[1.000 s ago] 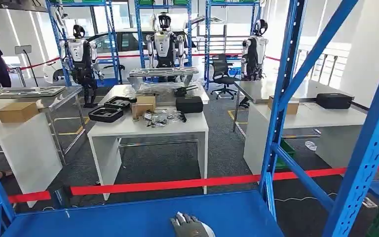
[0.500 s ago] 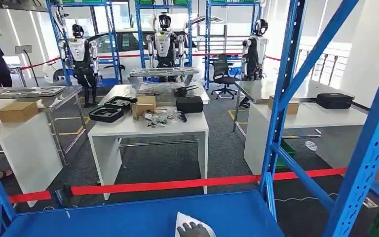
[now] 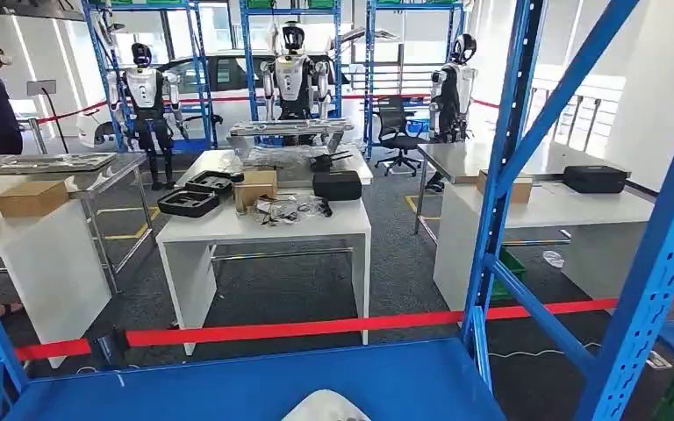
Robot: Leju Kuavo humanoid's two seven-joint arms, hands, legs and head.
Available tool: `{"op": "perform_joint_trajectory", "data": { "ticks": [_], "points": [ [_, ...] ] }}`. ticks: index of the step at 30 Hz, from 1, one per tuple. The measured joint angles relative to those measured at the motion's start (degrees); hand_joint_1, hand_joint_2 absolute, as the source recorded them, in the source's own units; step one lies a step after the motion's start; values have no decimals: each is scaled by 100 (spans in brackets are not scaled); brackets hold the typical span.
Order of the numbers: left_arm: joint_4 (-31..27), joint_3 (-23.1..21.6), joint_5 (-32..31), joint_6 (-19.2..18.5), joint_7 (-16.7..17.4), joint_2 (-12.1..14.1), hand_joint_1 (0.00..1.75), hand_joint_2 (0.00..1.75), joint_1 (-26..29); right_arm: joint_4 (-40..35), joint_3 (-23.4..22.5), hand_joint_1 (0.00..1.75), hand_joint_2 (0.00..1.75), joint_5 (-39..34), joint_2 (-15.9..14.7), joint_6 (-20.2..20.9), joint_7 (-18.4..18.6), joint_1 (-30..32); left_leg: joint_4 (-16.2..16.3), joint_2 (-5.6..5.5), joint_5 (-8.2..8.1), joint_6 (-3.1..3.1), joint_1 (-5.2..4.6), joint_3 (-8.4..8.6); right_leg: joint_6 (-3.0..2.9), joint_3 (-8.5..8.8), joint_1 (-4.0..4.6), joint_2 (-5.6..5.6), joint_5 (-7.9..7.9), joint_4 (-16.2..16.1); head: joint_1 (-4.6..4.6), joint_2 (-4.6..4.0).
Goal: Take the parts from the cabinet and place them on the table.
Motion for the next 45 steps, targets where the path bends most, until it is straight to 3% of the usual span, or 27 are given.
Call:
{"op": "perform_joint_trajectory", "data": {
  "ticks": [22,23,24,45],
  "points": [
    [0,0,-42,-2,13,0,0,0,-1,53,0,0,175,59,0,-74,85,17,0,1,0,0,0,0,0,-1,0,1,0,0,0,0],
    [0,0,-42,-2,13,0,0,0,-1,53,-2,168,175,59,0,-74,85,18,0,1,0,0,0,0,0,-1,0,1,0,0,0,0],
    [0,0,-42,-2,13,0,0,0,-2,53,0,175,175,59,0,-74,85,18,0,1,0,0,0,0,0,-1,0,1,0,0,0,0],
    [0,59,17,39,13,-2,0,0,3,50,-4,175,175,129,61,-103,120,-14,0,0,0,0,0,5,1,7,0,-1,0,0,0,0]
  ]
}}
